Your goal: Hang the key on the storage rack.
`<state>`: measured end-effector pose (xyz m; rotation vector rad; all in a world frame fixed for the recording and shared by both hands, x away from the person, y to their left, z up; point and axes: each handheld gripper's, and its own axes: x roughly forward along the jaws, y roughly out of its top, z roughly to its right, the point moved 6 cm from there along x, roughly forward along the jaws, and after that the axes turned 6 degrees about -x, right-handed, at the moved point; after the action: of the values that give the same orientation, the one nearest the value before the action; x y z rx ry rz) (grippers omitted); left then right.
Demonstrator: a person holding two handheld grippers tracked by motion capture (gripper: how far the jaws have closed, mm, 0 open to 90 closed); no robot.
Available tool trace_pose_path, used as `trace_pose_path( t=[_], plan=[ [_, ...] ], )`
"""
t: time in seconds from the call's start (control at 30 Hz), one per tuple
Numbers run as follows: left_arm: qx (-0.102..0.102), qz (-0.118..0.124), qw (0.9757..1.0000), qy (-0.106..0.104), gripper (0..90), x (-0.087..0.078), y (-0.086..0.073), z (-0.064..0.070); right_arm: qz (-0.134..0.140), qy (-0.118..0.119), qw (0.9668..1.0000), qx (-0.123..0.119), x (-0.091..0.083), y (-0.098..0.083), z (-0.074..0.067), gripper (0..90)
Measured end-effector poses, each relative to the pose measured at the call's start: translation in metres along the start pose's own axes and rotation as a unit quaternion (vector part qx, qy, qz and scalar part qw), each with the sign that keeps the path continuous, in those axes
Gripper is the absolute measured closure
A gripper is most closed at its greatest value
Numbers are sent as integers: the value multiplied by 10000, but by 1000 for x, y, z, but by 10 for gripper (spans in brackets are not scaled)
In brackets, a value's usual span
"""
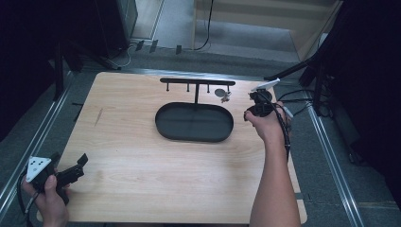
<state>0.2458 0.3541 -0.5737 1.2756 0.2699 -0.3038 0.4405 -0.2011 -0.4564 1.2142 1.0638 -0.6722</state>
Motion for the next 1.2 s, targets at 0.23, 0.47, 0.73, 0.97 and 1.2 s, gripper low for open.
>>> trace_pose_path(
  t=[0.23,0.47,0.73,0.97,1.2],
  plan=[
    [7,-4,10000,3,17,0,0,0,142,-285,9993,-191,14,-16,16,405],
    [10,0,10000,2,17,0,0,0,-173,-825,9964,39,25,-38,32,18],
    [15,4,10000,5,17,0,0,1,-32,-700,9975,72,32,-64,46,0],
    [35,18,10000,7,17,0,0,1,103,-678,9976,108,39,-92,54,0],
    [32,14,10000,9,17,0,0,0,347,-680,9970,150,45,-120,61,0]
  ],
)
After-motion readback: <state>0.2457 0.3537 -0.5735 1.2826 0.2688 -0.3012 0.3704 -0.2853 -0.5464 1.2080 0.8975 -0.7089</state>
